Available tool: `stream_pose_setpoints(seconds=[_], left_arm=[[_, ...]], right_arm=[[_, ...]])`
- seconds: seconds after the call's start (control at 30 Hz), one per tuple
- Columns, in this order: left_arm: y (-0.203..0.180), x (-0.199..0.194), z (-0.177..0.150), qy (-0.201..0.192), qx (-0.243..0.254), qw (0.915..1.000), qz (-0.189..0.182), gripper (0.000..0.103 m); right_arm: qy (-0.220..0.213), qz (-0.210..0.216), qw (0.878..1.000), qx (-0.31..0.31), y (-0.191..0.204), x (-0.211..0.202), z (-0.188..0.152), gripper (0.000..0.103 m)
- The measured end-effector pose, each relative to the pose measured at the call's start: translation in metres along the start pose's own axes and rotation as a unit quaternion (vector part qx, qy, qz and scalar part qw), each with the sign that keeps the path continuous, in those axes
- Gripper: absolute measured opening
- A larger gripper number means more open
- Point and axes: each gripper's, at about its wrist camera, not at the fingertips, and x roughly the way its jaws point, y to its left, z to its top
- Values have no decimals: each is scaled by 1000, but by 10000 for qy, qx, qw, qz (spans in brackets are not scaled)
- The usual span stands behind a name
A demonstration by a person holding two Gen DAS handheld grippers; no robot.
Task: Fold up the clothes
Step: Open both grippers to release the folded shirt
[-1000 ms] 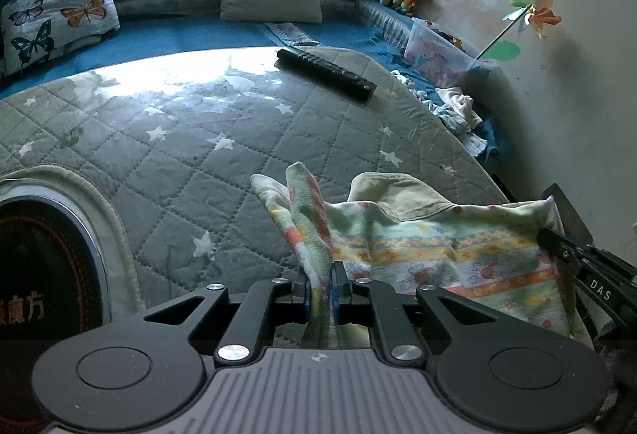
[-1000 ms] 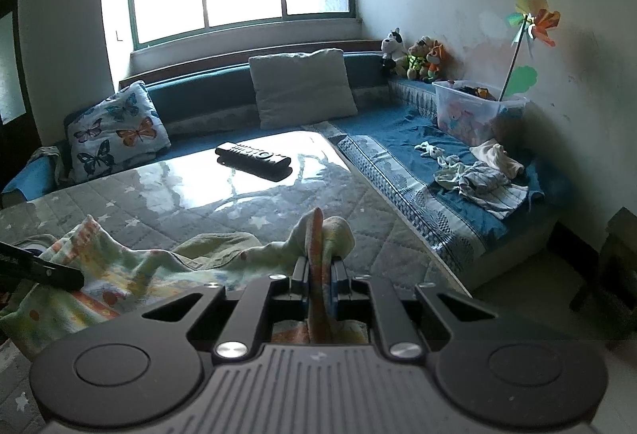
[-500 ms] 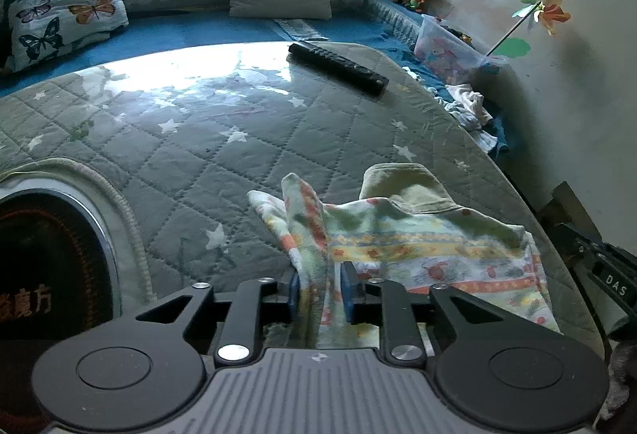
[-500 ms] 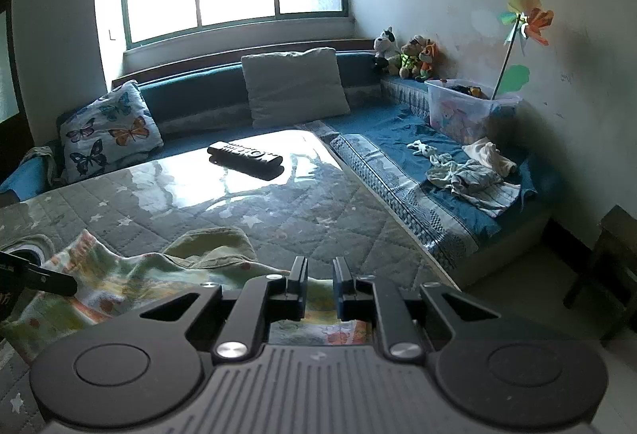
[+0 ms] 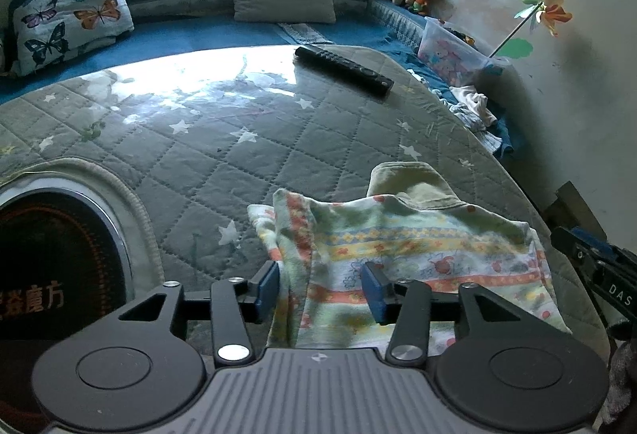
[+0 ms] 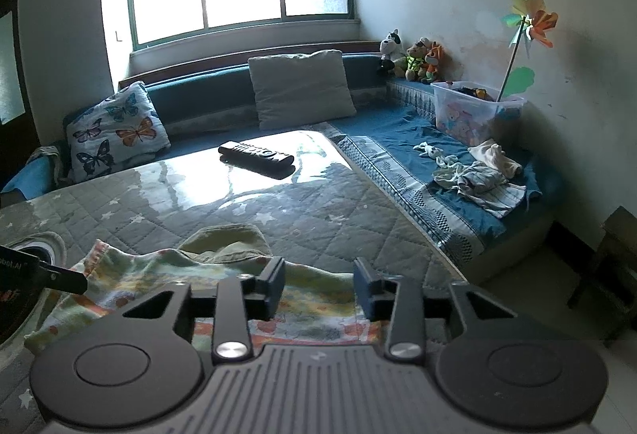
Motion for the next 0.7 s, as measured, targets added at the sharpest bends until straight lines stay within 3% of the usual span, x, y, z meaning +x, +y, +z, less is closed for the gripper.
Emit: stream_pose_setpoints(seconds=[0.07, 0.2, 0.37, 0.7], left_arm=[[0, -1, -1, -6, 2, 10000, -1, 53], [0, -5, -5, -28, 29, 10000, -44, 55], [-3, -12, -9, -94, 134, 9999, -39, 63], [-3, -25, -21, -209, 212, 9996, -23, 77]], right_arm=[[0, 11, 10000, 13, 1, -1, -2, 50], [-1, 34, 10000, 38, 2, -3, -5, 54], [-3, 64, 10000, 75, 3, -6, -9, 67], [82, 122, 9998, 135, 11, -13, -25, 79]])
